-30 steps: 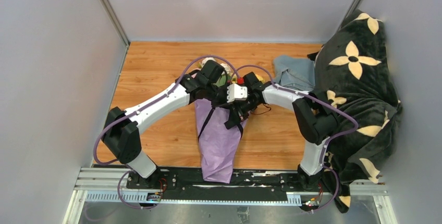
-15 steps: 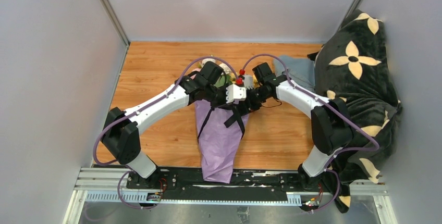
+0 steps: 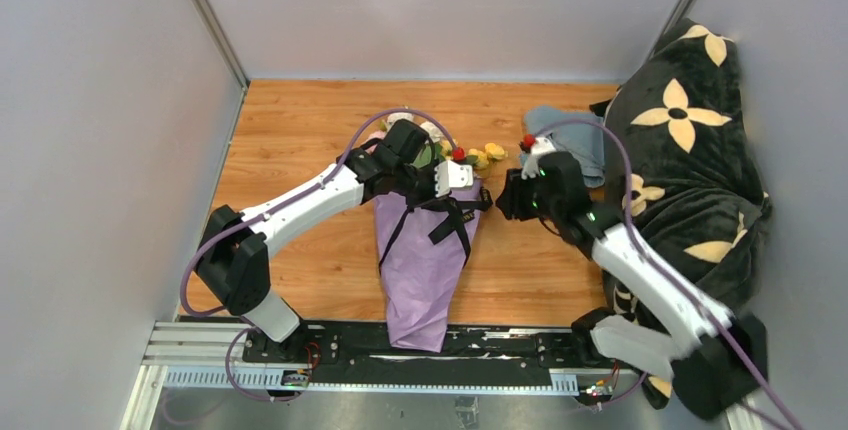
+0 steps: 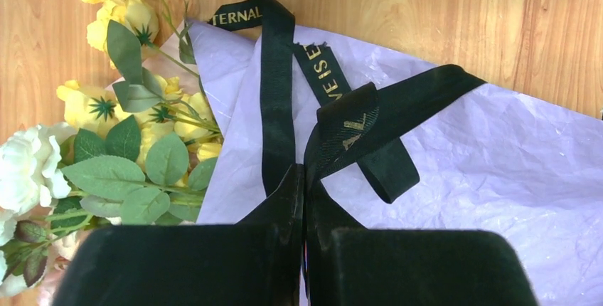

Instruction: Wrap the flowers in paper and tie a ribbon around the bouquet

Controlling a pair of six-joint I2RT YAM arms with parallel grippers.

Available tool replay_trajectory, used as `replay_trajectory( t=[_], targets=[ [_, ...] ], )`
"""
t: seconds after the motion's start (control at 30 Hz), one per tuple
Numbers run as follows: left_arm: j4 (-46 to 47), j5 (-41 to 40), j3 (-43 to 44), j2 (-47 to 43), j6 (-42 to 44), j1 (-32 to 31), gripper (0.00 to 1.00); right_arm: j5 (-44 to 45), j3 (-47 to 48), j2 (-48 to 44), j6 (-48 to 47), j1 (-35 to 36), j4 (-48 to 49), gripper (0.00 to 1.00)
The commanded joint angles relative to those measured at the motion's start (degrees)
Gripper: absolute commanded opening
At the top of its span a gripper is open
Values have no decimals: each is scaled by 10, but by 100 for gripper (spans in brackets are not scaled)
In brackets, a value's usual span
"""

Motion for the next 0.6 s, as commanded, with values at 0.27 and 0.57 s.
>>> replay_trajectory(
  t=[0.27,0.57],
  targets=[
    [32,-3,0,18,-36,2,0,35,-355,-190,88,253,555,48],
    [33,-2,7,30,-46,2,0,27,-297,21,167,289,624,48]
  ],
)
